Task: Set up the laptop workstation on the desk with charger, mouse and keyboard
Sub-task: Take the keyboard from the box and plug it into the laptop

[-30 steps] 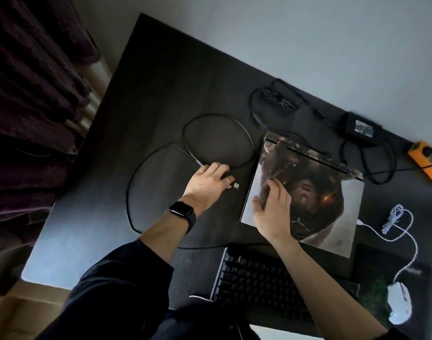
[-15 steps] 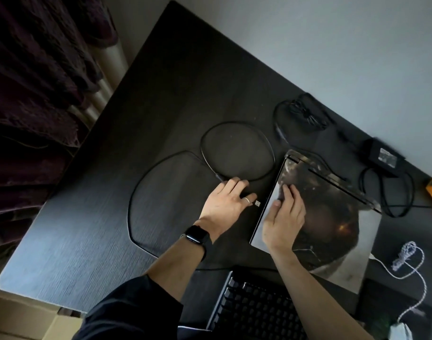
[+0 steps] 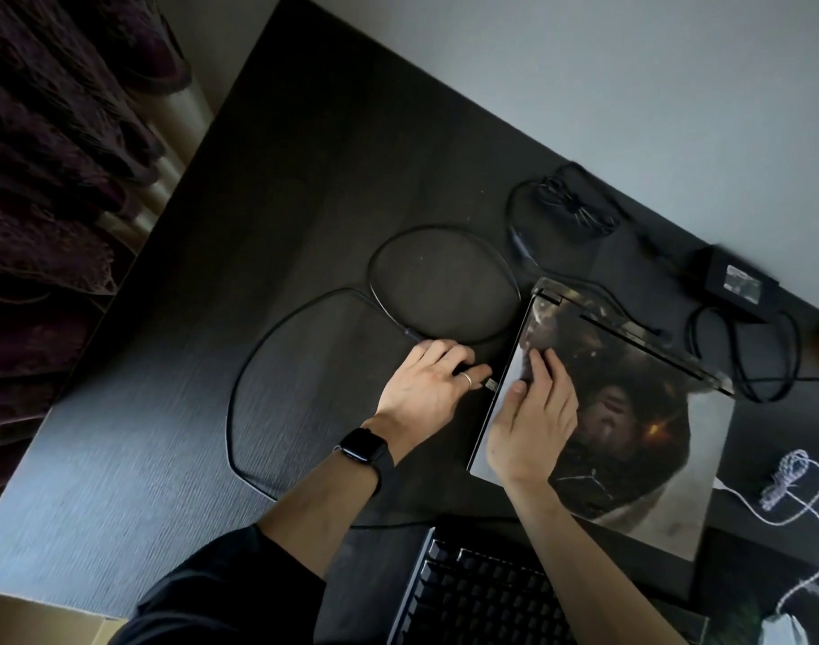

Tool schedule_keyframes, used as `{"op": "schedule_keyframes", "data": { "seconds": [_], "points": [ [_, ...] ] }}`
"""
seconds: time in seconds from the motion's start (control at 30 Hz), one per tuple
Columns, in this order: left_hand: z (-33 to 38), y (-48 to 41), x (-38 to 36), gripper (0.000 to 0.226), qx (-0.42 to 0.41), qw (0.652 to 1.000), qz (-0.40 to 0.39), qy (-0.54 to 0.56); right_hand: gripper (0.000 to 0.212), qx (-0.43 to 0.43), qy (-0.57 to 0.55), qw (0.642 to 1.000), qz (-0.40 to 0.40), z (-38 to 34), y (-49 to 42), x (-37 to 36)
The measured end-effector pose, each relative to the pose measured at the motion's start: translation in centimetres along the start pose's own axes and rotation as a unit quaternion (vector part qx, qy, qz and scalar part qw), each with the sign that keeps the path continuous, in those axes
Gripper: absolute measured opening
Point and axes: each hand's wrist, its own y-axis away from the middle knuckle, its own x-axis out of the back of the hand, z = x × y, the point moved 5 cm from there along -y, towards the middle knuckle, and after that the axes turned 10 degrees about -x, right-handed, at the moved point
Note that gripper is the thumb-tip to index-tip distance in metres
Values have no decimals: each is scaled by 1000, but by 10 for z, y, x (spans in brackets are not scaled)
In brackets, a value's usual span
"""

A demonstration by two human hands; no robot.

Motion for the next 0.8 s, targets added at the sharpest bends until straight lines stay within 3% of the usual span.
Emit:
{"op": "schedule_keyframes", "data": {
  "seconds": [0.2, 0.43, 0.8],
  "points": [
    [-2, -8, -4, 18, -3, 999, -3, 34, 40, -14, 14, 1000, -3, -1, 3, 0],
    [2, -7, -4, 31, -16, 999, -34, 17, 40, -13, 10, 1000, 0, 1, 3, 1],
    [10, -35, -11, 22, -204, 973, -104, -31, 41, -21, 20, 1000, 2, 24, -2, -1]
  ]
}}
